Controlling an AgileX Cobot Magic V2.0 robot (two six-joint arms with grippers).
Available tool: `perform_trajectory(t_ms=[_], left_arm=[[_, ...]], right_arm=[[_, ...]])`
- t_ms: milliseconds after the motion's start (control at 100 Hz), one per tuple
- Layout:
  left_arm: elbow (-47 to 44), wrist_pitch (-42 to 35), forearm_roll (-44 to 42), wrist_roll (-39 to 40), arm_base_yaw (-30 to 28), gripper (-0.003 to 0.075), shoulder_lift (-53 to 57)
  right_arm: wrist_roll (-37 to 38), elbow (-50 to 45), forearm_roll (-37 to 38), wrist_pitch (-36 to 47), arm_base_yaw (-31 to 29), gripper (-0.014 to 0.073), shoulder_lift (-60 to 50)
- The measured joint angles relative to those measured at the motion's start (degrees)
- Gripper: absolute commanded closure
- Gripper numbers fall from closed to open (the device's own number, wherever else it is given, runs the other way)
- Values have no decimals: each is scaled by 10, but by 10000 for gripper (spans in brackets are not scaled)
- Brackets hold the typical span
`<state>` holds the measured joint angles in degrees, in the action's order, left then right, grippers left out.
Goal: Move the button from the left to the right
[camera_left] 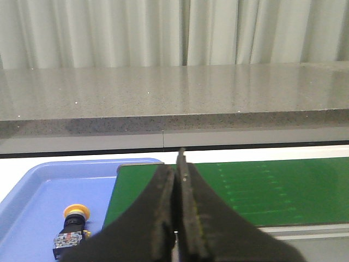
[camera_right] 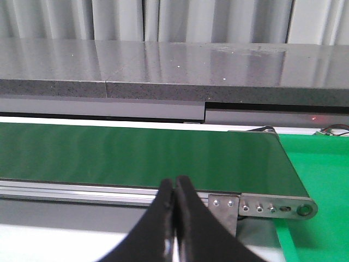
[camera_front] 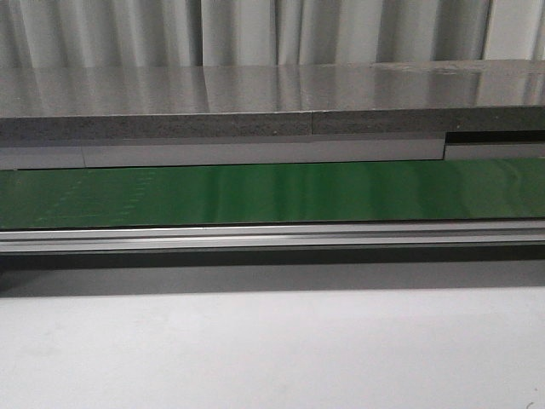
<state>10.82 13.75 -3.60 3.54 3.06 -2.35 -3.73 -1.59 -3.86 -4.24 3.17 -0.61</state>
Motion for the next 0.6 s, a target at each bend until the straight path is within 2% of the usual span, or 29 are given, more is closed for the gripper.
perform_trajectory(t_ms=[340,600], left_arm=[[236,225,6,0,0,740,-210],[354,335,20,0,0,740,-340]], right_arm=[[0,0,0,0,0,662,0],[0,0,0,0,0,662,0]])
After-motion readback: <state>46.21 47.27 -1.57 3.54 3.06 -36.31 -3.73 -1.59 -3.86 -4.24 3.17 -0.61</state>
